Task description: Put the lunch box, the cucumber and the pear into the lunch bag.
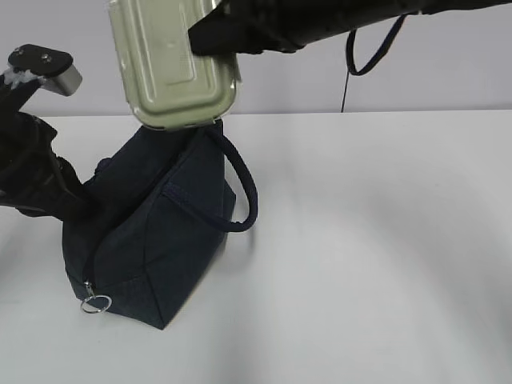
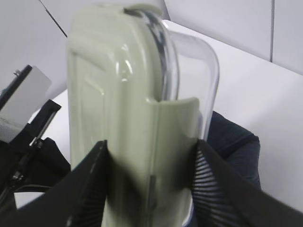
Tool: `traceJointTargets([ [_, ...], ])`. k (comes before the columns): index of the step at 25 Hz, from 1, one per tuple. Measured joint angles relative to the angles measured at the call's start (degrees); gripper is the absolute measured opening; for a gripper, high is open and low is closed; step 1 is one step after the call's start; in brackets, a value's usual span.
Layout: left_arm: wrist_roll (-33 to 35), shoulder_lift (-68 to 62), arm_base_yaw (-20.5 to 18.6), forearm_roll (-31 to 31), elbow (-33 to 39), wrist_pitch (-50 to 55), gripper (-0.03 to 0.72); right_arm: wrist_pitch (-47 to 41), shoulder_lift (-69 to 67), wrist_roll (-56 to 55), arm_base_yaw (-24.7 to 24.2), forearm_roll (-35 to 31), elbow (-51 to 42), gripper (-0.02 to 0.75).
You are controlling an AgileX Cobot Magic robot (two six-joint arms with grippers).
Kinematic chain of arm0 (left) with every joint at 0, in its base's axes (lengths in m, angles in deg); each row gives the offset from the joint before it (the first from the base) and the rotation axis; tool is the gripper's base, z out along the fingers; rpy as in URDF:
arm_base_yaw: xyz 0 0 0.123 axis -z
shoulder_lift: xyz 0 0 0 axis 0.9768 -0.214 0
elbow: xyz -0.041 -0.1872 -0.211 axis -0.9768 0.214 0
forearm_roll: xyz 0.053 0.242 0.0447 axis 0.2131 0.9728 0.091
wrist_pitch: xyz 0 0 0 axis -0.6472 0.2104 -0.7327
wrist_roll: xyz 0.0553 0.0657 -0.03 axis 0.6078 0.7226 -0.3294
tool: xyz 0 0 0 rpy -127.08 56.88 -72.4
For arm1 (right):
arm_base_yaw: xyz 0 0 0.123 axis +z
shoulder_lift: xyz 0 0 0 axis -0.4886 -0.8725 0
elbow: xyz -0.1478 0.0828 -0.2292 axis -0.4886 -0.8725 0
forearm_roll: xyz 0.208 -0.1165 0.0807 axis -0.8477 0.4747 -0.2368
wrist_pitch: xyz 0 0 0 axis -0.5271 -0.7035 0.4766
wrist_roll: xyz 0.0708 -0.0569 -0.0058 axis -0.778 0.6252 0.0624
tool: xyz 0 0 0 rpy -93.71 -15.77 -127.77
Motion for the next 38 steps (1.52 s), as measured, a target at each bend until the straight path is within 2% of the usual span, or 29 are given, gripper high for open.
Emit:
traceJointTargets([
  [8,-0.1,0.0,0.0,-0.2,0.0,-0.1,0.001,3.7,-4.9,2.0,3.1,4.7,0.1,0.361],
  [14,-0.1,0.0,0.0,-0.3,0.0,-0.4,0.001,1.2,-6.3,-3.1,4.2,20.5,0.1,0.360],
  [20,-0.2,0.0,0.0,-0.9,0.0,-0.8,0.001,-4.6,-6.8,-4.3,4.2,29.9,0.3,0.360],
  [25,-0.3,0.0,0.2,-1.2,0.0,-1.1,0.001,-6.3,-9.6,-4.4,4.7,32.1,0.9,0.360],
  [31,-0.3,0.0,0.2,-1.1,0.0,-1.1,0.001,-5.3,-13.0,-4.5,7.6,33.8,1.9,0.360],
  [38,-0.3,0.0,0.2,-0.1,0.0,-0.6,0.001,-8.7,-18.6,-11.2,10.6,36.4,12.2,0.361],
])
